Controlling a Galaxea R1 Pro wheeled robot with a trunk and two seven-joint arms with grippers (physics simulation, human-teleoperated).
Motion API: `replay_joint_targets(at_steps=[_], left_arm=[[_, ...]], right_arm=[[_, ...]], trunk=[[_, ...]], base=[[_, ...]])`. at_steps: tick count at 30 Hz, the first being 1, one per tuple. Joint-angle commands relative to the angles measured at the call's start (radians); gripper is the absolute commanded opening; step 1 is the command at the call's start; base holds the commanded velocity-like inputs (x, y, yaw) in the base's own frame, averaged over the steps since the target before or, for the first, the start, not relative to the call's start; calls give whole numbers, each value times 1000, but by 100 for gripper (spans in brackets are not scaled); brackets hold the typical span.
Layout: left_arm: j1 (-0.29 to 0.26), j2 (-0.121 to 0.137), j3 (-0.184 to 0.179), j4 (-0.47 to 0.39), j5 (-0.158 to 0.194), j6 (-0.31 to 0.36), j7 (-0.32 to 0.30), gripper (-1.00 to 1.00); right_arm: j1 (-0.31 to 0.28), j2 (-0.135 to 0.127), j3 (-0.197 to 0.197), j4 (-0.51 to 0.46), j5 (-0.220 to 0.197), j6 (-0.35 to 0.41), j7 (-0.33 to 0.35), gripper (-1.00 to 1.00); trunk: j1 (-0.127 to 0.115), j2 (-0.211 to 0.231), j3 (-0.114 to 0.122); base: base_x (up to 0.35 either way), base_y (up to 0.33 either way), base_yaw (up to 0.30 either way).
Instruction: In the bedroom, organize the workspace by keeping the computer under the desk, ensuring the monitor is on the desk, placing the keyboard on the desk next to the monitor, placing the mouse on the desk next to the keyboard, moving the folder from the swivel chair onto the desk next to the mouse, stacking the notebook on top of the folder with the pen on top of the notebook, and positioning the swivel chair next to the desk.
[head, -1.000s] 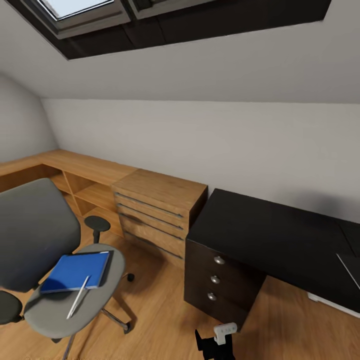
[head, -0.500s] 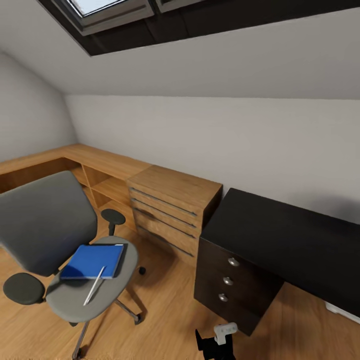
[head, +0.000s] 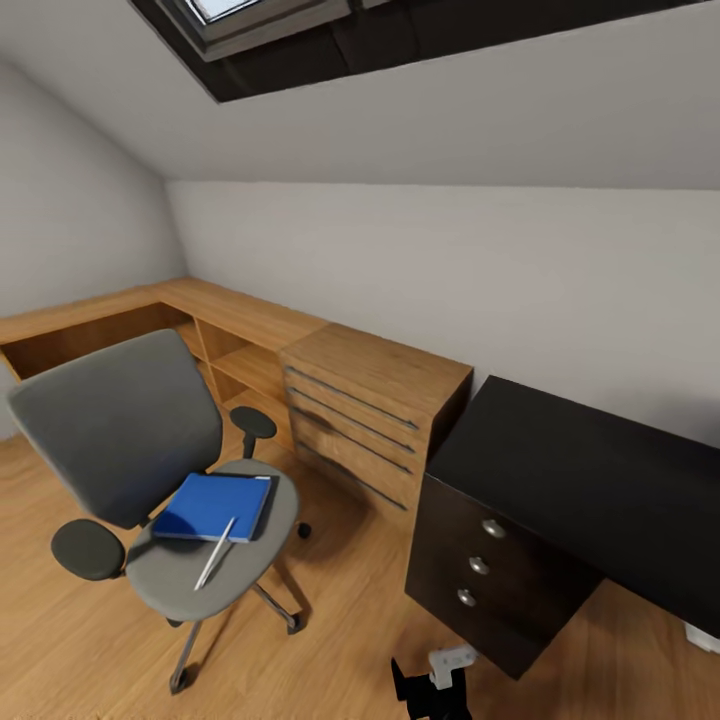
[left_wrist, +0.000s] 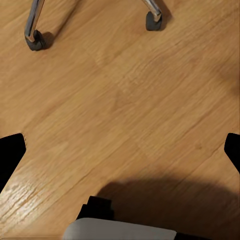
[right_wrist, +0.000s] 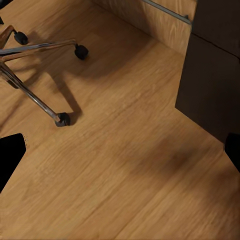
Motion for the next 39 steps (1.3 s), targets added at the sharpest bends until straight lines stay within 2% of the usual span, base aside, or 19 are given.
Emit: replay_joint_targets(at_steps=[1,3,6,11,19,39], left_arm=[[-1,-1,-10,1,6,-3,-1,100],[-1,-7,-11,0,5,-3,-2,100],[-1,-34,-9,0,5,-4,-2,100],[-1,-44,-7,1,6,-3,0,100],[-1,-47,-9,1,5,-1,-4,100],[-1,-34,-7,1,8,-2,1,100]], right_arm=[[-1,0,4,1,0,-3,-1,100],[-1,-1,4,1,-1,-3,-1,100],[-1,-1,4,0,-1,-3,-1,100],[-1,0,3,0,-1,-12,-1,100],[-1,-1,2,1,-2,-61,-1,100],[-1,-1,2,0,-2,-75,-1,100]], trunk=[[0,-1,-2],[0,-1,-5],[0,-1,-9],[0,-1,-15],[0,-1,-25],[0,-1,-27]], base=[[0,0,176],[0,0,176],[0,0,173],[0,0,170],[0,0,139],[0,0,11]])
